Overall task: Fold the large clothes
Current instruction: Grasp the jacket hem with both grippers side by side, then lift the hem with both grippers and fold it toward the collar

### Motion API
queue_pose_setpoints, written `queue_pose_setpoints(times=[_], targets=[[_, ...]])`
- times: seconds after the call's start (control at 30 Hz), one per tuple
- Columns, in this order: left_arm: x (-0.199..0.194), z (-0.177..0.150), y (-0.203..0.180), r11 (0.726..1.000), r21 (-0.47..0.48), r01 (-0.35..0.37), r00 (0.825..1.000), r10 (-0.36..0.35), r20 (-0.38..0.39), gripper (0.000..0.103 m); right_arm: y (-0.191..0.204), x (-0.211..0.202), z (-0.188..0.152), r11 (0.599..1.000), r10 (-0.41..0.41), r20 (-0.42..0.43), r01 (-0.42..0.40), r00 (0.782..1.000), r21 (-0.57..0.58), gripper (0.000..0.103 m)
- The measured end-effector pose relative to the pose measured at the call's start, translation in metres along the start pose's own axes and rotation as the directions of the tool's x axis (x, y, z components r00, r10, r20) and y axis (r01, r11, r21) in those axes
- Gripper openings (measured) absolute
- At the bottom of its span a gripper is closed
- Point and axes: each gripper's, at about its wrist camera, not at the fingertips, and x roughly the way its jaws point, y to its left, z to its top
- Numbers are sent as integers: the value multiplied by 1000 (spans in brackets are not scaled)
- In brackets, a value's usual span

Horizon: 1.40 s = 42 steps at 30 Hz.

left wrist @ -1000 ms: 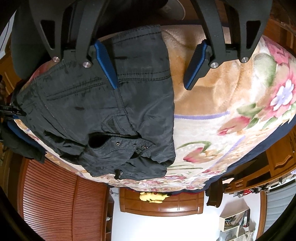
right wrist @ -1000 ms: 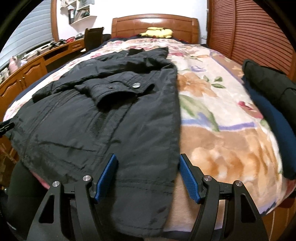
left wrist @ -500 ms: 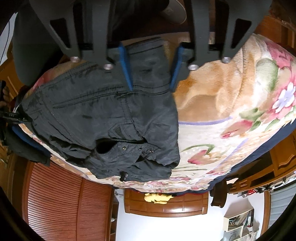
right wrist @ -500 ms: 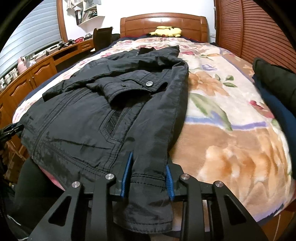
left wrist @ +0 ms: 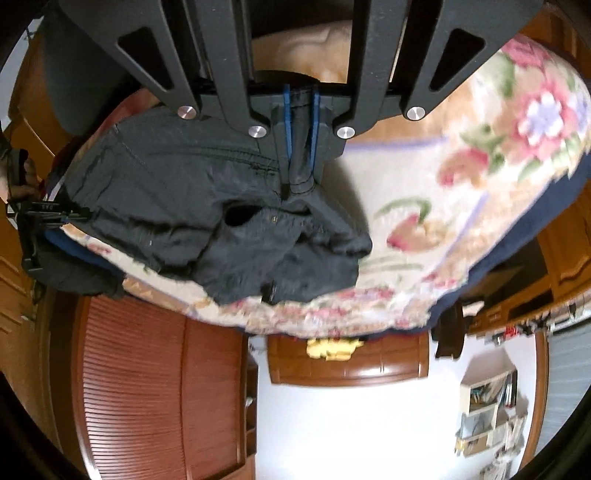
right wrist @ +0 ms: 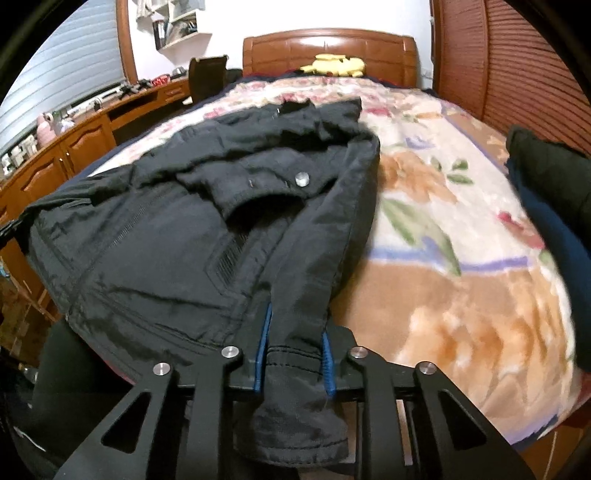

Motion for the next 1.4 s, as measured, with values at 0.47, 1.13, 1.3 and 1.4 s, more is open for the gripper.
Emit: queue_pose_setpoints(times=[0.47, 1.13, 1.3, 1.4], targets=[[-60, 71, 2, 998, 53, -22, 984, 13, 177, 7, 16, -104, 58, 1000, 19, 300, -22, 954, 8, 12], [-142, 130, 8, 995, 74, -66, 929, 34, 369, 7, 38, -225, 50, 993, 73, 471, -21, 879, -115, 8], [-128, 141, 17, 996, 52, -65, 935, 43, 353, 7, 30, -219, 53, 995, 70, 490, -24, 869, -101, 8], [-99, 143, 22, 994, 48, -94, 947, 74, 312, 7, 23, -192, 65, 997, 57, 458, -26, 887, -73, 8]])
